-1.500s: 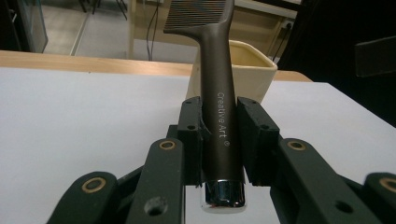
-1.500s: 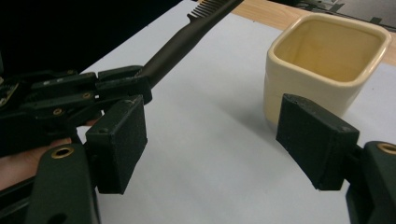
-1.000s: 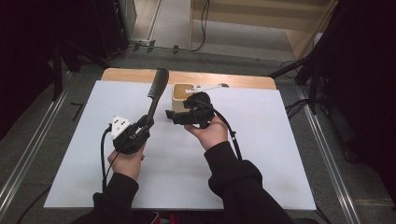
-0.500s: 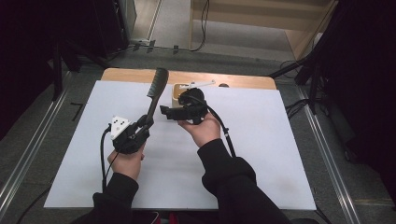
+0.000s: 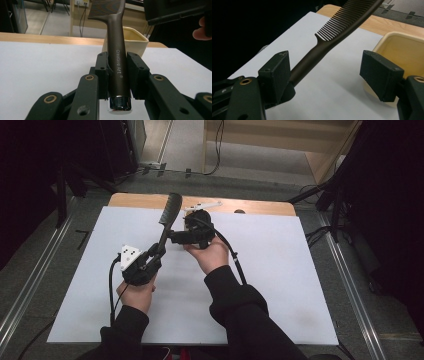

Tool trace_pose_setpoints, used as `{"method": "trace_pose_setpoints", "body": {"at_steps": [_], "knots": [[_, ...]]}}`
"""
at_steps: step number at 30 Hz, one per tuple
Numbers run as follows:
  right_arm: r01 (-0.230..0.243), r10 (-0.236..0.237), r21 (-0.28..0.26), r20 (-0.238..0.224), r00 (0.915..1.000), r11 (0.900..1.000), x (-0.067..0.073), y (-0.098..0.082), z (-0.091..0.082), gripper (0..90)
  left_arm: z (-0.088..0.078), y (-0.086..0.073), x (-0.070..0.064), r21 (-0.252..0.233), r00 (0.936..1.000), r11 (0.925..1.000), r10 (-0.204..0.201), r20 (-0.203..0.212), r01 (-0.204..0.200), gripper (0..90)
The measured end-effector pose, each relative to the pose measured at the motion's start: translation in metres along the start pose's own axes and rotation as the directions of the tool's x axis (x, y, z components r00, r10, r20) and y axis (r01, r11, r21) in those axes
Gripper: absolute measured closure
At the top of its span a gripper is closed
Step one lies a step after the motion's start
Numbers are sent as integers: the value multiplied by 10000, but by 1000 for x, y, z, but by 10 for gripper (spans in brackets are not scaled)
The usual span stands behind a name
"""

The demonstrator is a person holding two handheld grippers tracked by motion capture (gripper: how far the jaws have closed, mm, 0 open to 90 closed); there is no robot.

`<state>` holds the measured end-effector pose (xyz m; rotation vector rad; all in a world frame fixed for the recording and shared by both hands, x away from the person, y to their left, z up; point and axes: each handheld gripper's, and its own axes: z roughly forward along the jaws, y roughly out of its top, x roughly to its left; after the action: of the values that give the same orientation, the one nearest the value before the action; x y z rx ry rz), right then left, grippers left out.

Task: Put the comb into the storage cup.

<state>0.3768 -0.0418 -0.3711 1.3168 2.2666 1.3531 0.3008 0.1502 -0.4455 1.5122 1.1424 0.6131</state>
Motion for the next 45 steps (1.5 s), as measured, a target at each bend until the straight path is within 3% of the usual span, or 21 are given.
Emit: {"method": "trace_pose_setpoints", "body": {"at_steps": [13, 28, 38, 45], "knots": [[-293, 292, -98, -37, 9996, 9995, 4, 6, 12, 238, 0, -1, -3, -102, 9999, 9998, 147, 54, -146, 728], [-779, 778, 247, 39, 9970, 9967, 9, 3, 30, 272, -1, -1, -4, -252, 9999, 9996, 152, 40, -151, 728], [-1465, 1476, 567, -163, 9889, 9876, 13, 2, 40, 402, -2, -1, -6, -314, 9999, 9994, 143, 39, -141, 728], [-2073, 2073, 670, 71, 9782, 9760, 14, 4, 41, 541, -2, -2, -5, -406, 10000, 9992, 32, 10, -31, 727]]}}
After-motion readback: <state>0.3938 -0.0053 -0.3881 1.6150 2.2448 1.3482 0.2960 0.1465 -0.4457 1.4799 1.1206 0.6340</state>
